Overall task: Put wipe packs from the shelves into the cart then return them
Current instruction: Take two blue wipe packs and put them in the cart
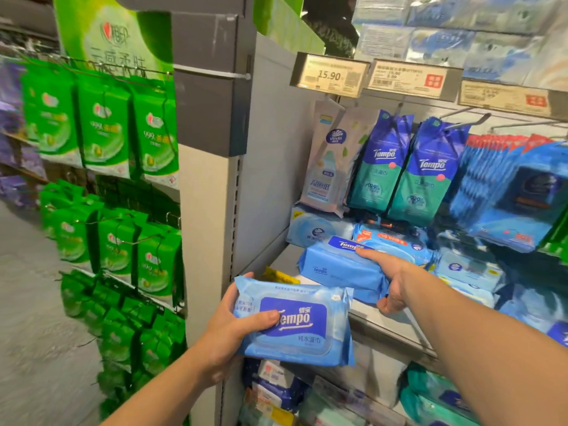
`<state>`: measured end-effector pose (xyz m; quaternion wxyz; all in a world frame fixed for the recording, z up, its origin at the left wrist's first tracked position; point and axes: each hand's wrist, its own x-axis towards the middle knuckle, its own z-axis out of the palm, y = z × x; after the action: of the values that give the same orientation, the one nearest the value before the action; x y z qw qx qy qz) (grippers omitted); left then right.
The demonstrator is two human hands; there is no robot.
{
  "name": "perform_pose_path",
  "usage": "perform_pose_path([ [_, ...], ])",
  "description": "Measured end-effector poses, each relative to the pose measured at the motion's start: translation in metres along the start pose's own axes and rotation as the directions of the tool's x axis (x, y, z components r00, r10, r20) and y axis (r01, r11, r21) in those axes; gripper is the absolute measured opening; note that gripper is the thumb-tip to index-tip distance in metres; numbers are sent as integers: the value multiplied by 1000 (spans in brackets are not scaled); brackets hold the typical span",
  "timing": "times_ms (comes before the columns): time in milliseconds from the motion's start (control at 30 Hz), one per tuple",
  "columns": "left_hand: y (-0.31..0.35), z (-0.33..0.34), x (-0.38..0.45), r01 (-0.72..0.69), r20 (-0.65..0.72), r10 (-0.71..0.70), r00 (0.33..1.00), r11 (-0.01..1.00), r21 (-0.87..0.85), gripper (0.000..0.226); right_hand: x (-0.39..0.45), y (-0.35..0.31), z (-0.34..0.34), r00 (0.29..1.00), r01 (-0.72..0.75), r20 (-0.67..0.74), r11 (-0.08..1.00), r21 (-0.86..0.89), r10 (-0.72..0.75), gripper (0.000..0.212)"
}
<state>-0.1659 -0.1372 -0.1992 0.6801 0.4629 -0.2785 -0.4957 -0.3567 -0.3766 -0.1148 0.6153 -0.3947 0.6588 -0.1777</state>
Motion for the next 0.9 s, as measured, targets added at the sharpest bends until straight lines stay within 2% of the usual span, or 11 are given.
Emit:
perform_pose_path([
  [100,2,-8,-6,0,-9,0,1000,1000,-3,94,1,-1,3,999,22,33,1000,17,-22,50],
  [233,2,-17,-12,6,-26,-6,1000,1000,3,100,-2,-5,7,994,86,57,995,48,-89,58],
  [333,1,-18,-14,7,-34,-6,999,1000,11,99,-8,-5,8,983,133,117,990,52,-138,56],
  [533,-5,-4,-14,20,13,-20,1000,999,39,93,-21,2,4,957,242,128,959,148,-261,53],
  [633,-10,9,-11,26,60,-30,998,997,68,83,-31,10,-6,927,314,130,918,242,-351,39],
  [800,-24,44,-4,8,172,-27,985,994,108,87,-54,25,-25,860,399,192,858,322,-472,11],
  [900,-32,70,-2,-2,235,-17,972,997,81,88,-69,42,-40,817,448,234,836,317,-526,9],
])
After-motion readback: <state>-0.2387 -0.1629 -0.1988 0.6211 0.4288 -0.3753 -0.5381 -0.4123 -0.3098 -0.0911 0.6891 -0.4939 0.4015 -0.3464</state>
